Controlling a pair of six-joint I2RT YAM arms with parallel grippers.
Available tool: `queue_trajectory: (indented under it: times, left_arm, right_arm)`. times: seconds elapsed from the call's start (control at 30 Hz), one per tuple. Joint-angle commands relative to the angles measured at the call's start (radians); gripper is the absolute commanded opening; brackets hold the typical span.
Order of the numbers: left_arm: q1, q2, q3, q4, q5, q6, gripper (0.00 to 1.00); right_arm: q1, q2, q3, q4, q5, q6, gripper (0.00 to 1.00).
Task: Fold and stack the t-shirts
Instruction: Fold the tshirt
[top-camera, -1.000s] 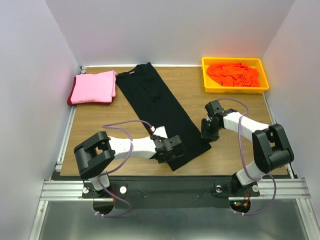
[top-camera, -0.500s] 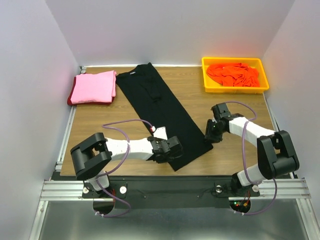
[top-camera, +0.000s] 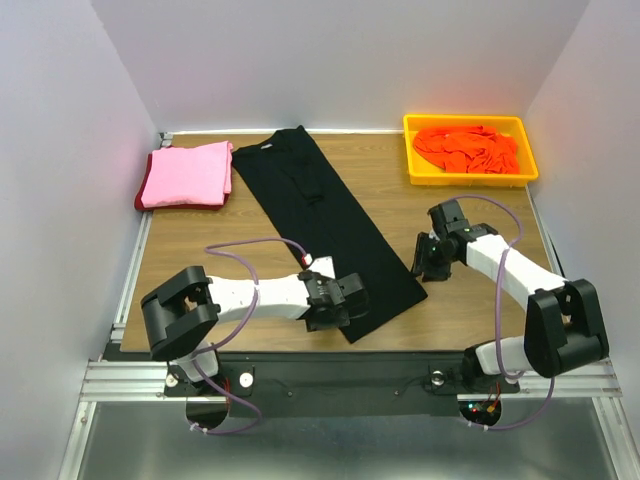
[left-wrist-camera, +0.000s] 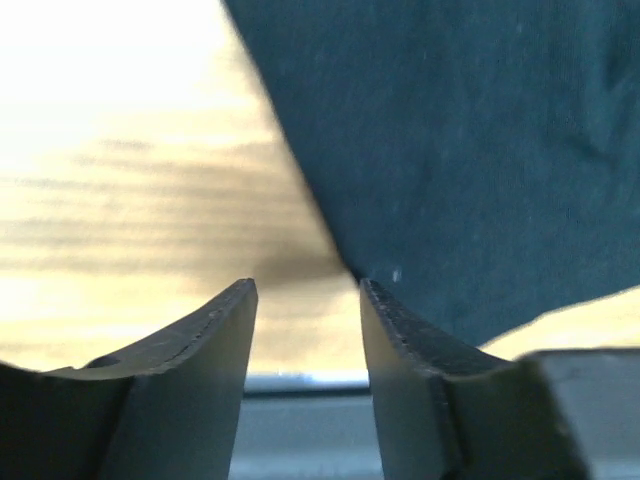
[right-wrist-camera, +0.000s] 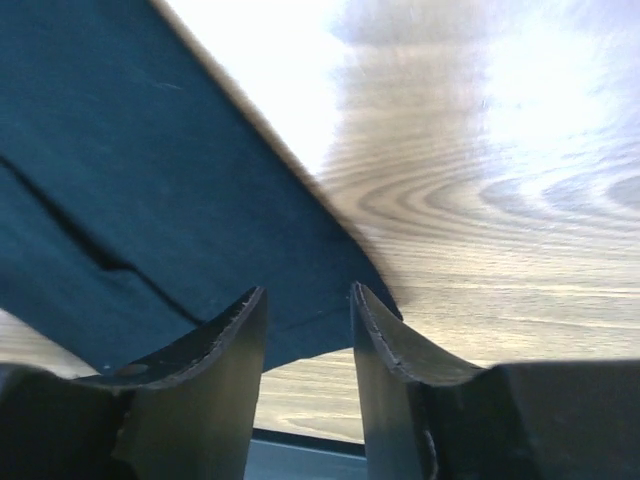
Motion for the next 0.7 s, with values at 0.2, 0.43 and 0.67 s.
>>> queue_trajectory:
  times: [0.2, 0.43, 0.67]
  left_arm:
    - [-0.082, 0.091, 0.173, -0.173, 0.044, -0.113, 0.59]
    - [-0.082, 0.103, 0.154, -0.168, 0.077, -0.174, 0.59]
    - [-0.082, 0.186, 0.233, -0.196, 0.072, -0.195, 0.56]
  right_arm:
    - [-0.008, -0.038, 0.051, -0.073, 0.095, -0.036, 0.51]
    - [-0.009, -0.043, 0.044, -0.076, 0.099, -0.039, 0.55]
    - [-0.008, -0.043, 0.046, -0.075, 0.095, -0.052, 0.64]
